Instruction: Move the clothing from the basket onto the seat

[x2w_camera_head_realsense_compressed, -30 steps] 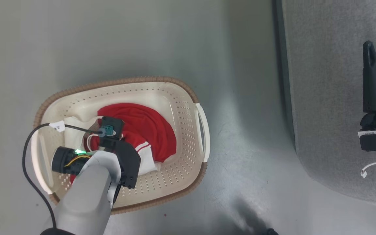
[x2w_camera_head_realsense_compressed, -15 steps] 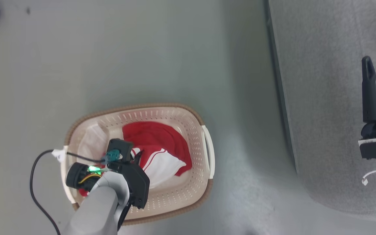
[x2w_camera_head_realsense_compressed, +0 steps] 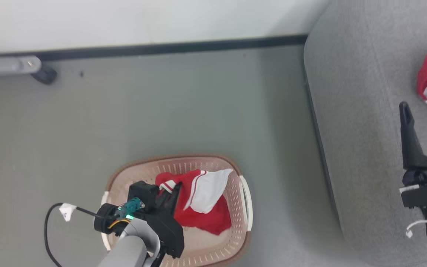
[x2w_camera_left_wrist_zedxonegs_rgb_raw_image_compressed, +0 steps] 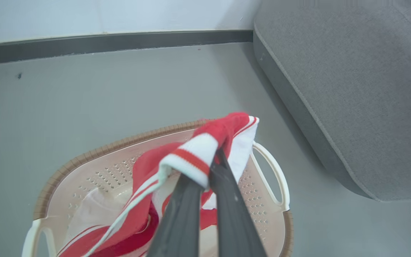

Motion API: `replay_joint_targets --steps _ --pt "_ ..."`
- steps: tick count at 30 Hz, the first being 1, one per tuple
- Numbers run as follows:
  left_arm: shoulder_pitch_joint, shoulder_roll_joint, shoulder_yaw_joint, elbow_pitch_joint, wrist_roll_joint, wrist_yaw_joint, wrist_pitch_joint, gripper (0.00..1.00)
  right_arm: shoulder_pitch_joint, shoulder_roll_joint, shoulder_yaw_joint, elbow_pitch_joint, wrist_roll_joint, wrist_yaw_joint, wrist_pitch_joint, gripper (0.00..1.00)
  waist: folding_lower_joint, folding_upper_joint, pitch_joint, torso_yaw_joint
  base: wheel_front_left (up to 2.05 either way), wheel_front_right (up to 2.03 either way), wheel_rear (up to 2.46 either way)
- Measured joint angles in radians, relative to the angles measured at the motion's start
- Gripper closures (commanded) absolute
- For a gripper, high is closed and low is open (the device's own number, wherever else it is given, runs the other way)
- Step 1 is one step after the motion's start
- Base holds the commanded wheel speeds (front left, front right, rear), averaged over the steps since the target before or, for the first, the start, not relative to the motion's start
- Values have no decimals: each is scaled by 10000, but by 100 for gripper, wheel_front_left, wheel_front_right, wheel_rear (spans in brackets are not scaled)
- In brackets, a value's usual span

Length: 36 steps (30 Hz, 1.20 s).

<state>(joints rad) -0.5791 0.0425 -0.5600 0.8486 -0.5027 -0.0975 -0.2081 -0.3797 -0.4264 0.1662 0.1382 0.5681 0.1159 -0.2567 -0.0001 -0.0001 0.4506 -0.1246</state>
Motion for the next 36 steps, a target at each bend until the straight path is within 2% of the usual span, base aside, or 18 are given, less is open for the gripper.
replay_joint_targets --steps 14,26,31,36 --pt "591 2 -71 -1728 -422 -84 -228 100 1273 322 142 174 -144 2 2 0 -1 -1 -1976 311 0 0 0" --pt "953 146 -134 -3992 -412 -65 -13 100 2298 474 405 -125 -146 0 2 0 0 -1 -3414 495 0 0 0" --pt "941 456 -117 -4859 -401 132 399 100 2351 487 506 -305 -151 0 2 0 0 0 -3709 511 0 0 0" --pt "755 514 -42 -5626 -399 384 849 100 2567 481 709 -431 -207 0 19 0 1 0 -3789 490 0 0 0"
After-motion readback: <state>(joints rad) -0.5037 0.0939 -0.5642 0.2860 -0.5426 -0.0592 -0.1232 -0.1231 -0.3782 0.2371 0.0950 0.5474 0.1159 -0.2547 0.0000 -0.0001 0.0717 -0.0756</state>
